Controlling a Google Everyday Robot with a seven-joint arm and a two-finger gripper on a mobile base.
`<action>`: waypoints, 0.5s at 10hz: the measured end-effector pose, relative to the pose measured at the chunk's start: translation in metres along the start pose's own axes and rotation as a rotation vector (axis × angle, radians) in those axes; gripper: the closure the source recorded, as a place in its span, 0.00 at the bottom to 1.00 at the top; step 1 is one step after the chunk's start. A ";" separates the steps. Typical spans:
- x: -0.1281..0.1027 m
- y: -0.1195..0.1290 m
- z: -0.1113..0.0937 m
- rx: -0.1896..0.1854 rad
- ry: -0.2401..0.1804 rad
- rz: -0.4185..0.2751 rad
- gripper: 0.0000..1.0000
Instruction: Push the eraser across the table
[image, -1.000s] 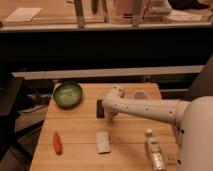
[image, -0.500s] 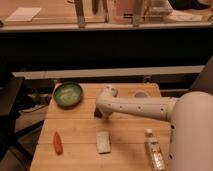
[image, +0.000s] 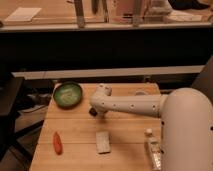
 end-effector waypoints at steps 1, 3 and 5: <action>-0.001 -0.001 0.000 0.000 0.002 -0.005 0.95; -0.012 -0.011 0.001 0.001 0.004 -0.026 0.95; -0.010 -0.014 0.003 0.000 0.009 -0.028 0.95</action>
